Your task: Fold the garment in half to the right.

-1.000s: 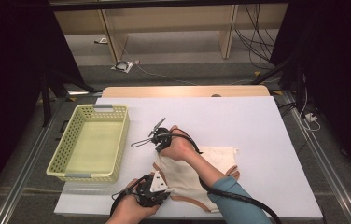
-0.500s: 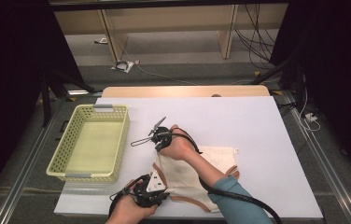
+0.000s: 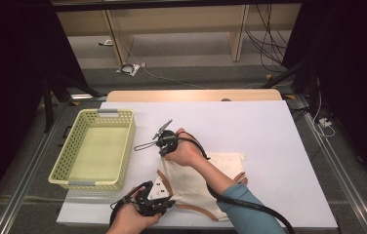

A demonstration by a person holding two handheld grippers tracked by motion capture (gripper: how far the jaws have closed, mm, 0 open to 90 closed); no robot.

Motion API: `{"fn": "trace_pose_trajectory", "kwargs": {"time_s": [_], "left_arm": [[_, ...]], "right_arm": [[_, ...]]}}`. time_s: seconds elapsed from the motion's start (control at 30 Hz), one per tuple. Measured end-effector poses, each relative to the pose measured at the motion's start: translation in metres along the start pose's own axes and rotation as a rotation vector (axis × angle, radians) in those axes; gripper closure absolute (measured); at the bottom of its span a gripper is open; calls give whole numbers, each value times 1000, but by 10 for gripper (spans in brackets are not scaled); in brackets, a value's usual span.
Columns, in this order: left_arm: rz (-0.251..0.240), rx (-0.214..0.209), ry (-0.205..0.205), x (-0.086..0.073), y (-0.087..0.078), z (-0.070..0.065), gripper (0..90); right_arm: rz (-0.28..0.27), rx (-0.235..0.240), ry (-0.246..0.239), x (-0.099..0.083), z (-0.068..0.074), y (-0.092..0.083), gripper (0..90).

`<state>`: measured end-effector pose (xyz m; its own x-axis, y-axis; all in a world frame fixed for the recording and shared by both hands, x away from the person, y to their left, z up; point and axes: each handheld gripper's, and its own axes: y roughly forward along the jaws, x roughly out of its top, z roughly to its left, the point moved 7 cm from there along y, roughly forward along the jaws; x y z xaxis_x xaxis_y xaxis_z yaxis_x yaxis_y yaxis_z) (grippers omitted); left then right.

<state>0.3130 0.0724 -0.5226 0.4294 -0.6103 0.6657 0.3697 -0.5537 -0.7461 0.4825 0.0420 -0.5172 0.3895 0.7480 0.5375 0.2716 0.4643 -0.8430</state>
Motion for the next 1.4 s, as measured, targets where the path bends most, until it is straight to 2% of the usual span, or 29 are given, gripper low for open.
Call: {"fn": "trace_pose_trajectory", "kwargs": {"time_s": [0.37,0.73,1.23,1.4], "left_arm": [[0,4,16,0,-5,1,836],[-12,14,18,1,-13,3,836],[-5,22,18,-5,-25,9,835],[-4,25,15,-7,-27,11,835]], "right_arm": [[-17,5,5,4,3,-3,893],[-49,9,8,14,6,-10,893],[-93,13,-11,26,11,-13,893],[-94,16,-3,28,12,-14,892]]}}
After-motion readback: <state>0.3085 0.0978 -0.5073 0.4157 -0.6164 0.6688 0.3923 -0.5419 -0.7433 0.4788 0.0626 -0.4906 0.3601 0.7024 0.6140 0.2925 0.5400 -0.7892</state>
